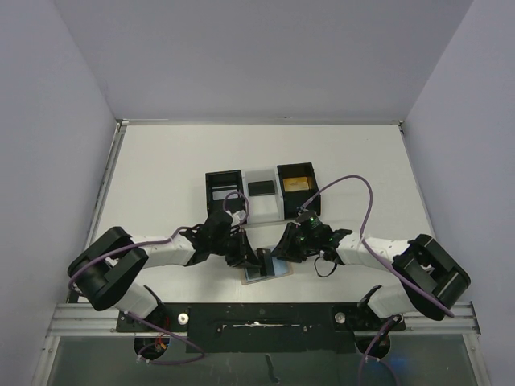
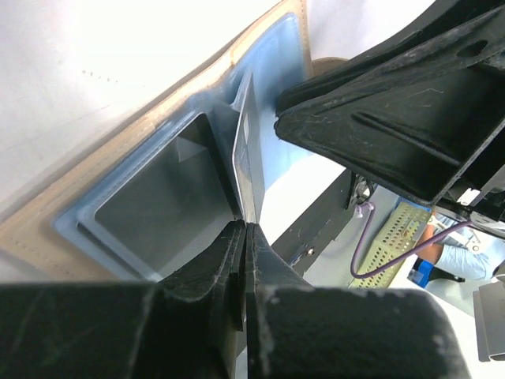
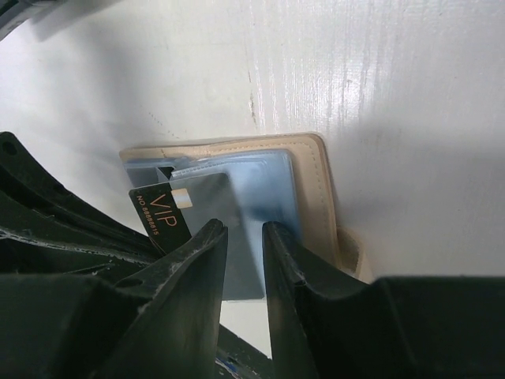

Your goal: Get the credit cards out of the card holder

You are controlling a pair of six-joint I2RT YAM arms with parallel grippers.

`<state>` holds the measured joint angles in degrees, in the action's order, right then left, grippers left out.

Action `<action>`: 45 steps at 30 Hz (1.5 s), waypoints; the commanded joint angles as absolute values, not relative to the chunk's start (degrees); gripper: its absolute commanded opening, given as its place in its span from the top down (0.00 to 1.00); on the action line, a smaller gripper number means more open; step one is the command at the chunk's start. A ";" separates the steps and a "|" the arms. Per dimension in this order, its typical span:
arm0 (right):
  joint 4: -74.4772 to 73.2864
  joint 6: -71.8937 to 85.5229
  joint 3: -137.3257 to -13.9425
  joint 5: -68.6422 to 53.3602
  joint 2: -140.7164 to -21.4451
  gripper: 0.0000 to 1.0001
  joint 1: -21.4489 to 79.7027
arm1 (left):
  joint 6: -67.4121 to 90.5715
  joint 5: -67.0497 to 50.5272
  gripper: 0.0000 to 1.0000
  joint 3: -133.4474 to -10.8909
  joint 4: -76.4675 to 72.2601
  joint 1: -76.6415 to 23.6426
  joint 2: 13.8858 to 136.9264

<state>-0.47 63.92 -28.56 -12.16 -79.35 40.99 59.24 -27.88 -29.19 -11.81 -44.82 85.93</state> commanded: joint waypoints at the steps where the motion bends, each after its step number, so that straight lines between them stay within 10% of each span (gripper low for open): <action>1: -5.72 62.15 -27.96 -7.58 -78.57 0.72 41.14 | 56.04 -27.08 1.00 -30.41 -8.18 -43.83 83.17; 20: -5.23 57.48 -36.84 -12.12 -84.49 0.69 45.35 | 56.88 -27.07 1.00 -31.72 -10.82 -43.59 84.46; 33: -2.26 61.05 -32.67 -10.74 -84.73 0.69 46.34 | 62.82 -28.33 0.78 -29.34 -21.92 -43.64 87.92; 45: -11.96 59.64 -33.44 -2.57 -78.96 0.70 44.03 | 57.14 -20.16 1.00 -29.72 -4.47 -40.57 76.05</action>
<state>-2.46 62.00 -31.77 -10.48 -81.47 44.69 60.25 -24.12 -28.95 -8.84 -43.05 82.63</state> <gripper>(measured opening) 0.305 0.013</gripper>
